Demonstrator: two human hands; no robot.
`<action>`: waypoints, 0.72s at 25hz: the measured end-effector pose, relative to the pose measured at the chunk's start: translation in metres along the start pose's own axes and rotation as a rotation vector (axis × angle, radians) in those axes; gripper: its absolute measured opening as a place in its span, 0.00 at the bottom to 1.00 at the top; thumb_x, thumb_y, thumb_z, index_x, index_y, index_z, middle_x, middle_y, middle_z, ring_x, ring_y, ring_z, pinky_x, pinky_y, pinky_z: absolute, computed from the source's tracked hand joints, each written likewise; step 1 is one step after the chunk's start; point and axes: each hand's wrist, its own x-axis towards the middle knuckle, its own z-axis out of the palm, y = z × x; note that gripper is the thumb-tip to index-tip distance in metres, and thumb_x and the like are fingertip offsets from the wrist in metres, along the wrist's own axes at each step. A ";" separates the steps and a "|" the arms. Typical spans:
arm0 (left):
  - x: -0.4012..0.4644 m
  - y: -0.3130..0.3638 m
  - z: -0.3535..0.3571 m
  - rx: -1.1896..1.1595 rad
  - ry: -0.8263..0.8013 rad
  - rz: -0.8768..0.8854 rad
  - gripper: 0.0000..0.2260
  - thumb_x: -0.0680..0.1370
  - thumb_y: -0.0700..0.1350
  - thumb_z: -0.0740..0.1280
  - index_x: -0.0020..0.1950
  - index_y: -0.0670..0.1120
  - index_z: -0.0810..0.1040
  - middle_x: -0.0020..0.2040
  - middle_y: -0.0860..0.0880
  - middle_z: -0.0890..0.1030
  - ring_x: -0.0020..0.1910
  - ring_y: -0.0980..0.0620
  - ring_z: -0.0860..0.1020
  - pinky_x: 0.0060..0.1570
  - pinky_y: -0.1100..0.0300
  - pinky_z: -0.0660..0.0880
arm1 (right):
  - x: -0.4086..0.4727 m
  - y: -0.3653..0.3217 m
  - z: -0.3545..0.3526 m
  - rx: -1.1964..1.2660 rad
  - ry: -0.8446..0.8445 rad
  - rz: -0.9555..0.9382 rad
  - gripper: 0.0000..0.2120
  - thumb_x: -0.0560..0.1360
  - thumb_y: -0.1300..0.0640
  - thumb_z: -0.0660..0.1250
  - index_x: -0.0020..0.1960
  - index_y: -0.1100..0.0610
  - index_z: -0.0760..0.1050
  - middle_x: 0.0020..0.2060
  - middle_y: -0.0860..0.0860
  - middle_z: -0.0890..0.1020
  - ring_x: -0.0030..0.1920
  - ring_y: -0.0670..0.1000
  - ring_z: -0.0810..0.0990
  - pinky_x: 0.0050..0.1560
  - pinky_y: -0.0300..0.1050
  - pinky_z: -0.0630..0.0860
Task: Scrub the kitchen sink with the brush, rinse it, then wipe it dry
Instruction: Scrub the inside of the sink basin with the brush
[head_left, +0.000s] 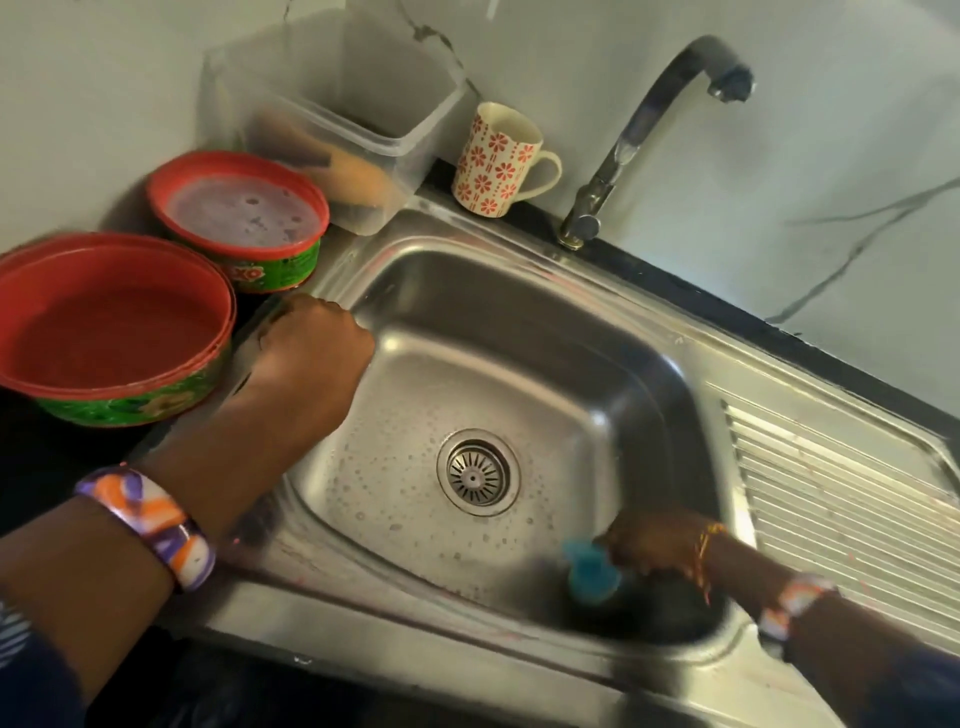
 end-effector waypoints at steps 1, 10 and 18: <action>0.000 0.000 0.000 0.005 0.008 0.006 0.11 0.77 0.40 0.60 0.58 0.48 0.74 0.57 0.46 0.78 0.55 0.49 0.77 0.51 0.57 0.74 | -0.020 -0.018 0.006 0.036 -0.060 -0.063 0.17 0.77 0.53 0.60 0.63 0.56 0.75 0.46 0.53 0.79 0.44 0.50 0.81 0.40 0.36 0.74; -0.002 -0.003 -0.001 -0.042 0.047 -0.026 0.11 0.79 0.40 0.58 0.59 0.48 0.75 0.59 0.47 0.77 0.57 0.50 0.77 0.46 0.59 0.73 | 0.030 -0.144 -0.066 0.110 0.479 -0.183 0.17 0.78 0.50 0.57 0.66 0.48 0.72 0.61 0.56 0.77 0.60 0.59 0.77 0.55 0.49 0.74; 0.004 -0.009 0.006 -0.087 0.059 -0.045 0.12 0.79 0.39 0.58 0.60 0.47 0.74 0.60 0.45 0.76 0.60 0.48 0.75 0.55 0.58 0.72 | 0.035 -0.166 -0.042 0.206 0.574 -0.453 0.20 0.80 0.51 0.56 0.71 0.43 0.65 0.61 0.55 0.78 0.60 0.59 0.76 0.55 0.49 0.73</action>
